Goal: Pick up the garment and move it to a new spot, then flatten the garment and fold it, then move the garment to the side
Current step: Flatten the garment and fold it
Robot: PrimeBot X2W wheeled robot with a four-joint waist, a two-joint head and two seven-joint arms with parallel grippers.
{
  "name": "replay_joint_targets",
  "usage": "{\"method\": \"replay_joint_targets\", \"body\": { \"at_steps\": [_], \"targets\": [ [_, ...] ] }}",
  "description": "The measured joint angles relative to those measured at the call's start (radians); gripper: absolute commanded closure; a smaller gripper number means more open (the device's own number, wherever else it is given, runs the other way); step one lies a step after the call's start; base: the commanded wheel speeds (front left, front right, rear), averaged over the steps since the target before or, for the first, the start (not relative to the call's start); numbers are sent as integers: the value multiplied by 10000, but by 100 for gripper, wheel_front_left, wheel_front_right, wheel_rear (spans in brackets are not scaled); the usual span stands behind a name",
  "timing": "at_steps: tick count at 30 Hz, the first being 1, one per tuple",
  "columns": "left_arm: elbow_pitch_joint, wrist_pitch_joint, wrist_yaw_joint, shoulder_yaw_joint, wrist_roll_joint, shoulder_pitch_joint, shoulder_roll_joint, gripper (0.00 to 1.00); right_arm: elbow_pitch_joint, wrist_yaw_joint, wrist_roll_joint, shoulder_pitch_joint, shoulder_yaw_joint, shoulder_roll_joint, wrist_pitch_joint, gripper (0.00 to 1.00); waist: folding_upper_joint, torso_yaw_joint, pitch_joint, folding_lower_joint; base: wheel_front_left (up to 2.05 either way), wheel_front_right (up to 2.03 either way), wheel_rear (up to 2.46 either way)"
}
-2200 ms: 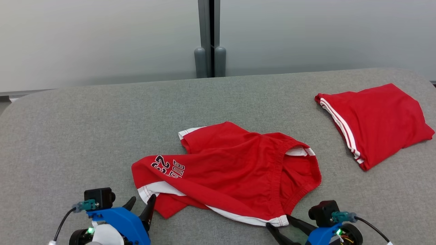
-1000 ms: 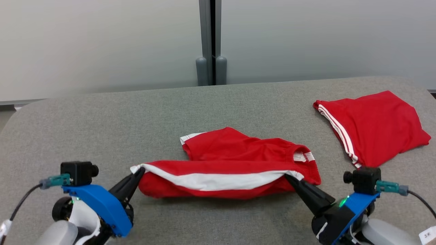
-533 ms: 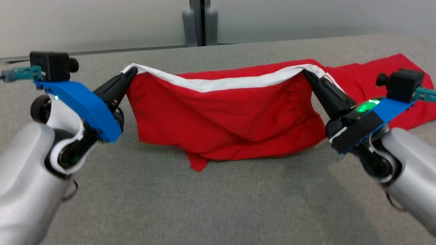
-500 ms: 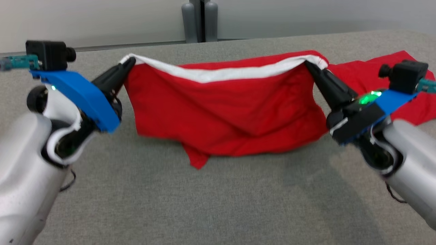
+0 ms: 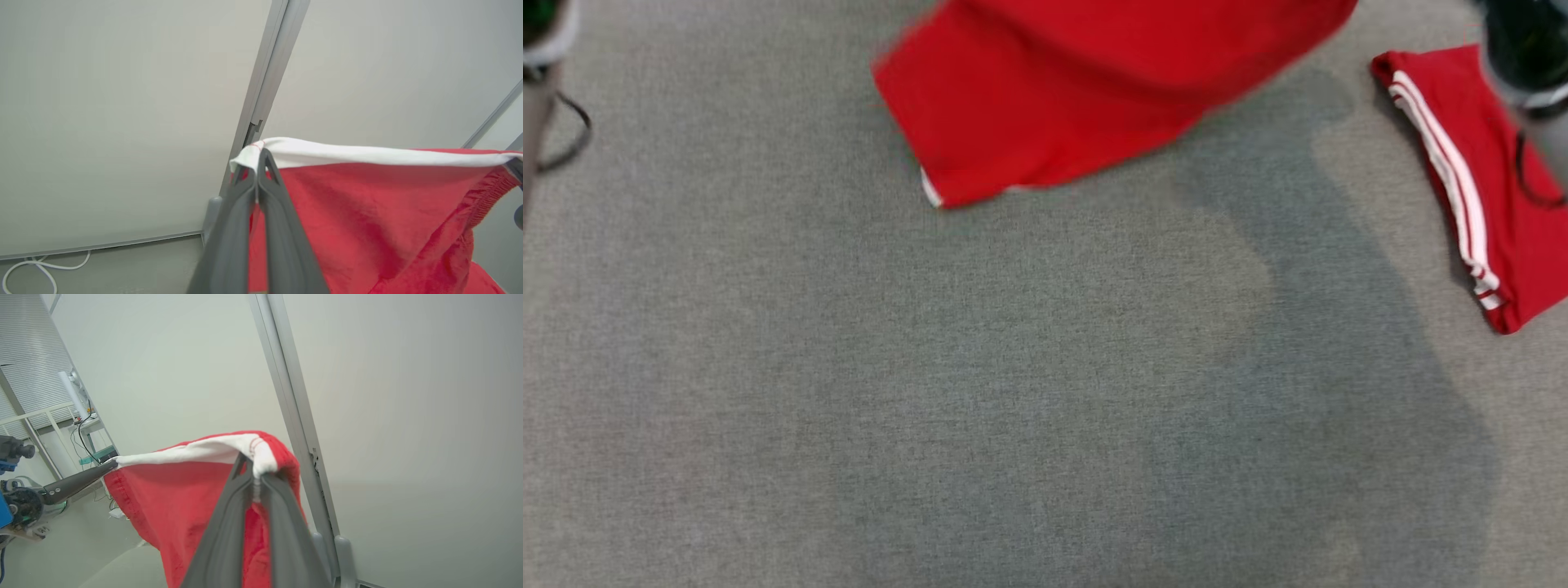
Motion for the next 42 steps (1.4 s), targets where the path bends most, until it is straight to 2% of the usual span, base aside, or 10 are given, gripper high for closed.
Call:
{"method": "replay_joint_targets", "body": {
  "at_steps": [5, 10, 13, 17, 21, 26, 33, 36, 42],
  "targets": [
    [621, -886, -2, -10, 19, -1486, -178, 100, -8, 0, -499, -1024, -909, 226, -10, 100, 0, 153, 329, 1, 0, 0, 0],
    [731, -1147, 0, -451, -280, -2173, -320, 100, -238, 0, -930, -1320, -1281, 222, -12, 100, -2, 288, 186, -3, 0, 0, 0],
    [470, -1168, 0, -888, -669, -2053, -265, 100, -439, 0, -1154, -1192, -1099, 186, -17, 100, -3, 367, 29, -4, 0, 0, 0],
    [-130, -1032, -2, -2004, -997, -935, 4, 100, -740, 0, -1323, -59, -144, -73, -19, 100, -2, 542, -281, -4, 0, 0, 0],
    [-1045, -926, 0, -3035, -1528, 453, 640, 100, -1267, 0, -1175, 1323, 834, -552, -21, 100, -3, 650, -636, -4, 0, 0, 0],
    [-2213, -435, 0, -4094, -2441, 2089, 1858, 100, -2194, 0, -857, 2998, 2105, -1166, -19, 100, -4, 733, -1282, -5, 0, 0, 0],
    [-3615, 439, 0, -4771, -4219, 4033, 3448, 100, -3248, 0, -71, 4751, 3743, -1908, -17, 100, -6, 735, -2382, -6, 0, 0, 0],
    [-4272, 848, 0, -5030, -4761, 4714, 3990, 100, -3992, 0, 441, 5530, 4408, -2245, 397, 100, -6, 691, -2808, -6, 0, 0, 0],
    [-5737, 1772, -2, -5404, -6038, 6148, 5308, 100, -5202, 0, 694, 6886, 4608, -2915, 1751, 100, -7, 517, -3509, -5, 0, 0, 0]
  ]
}}
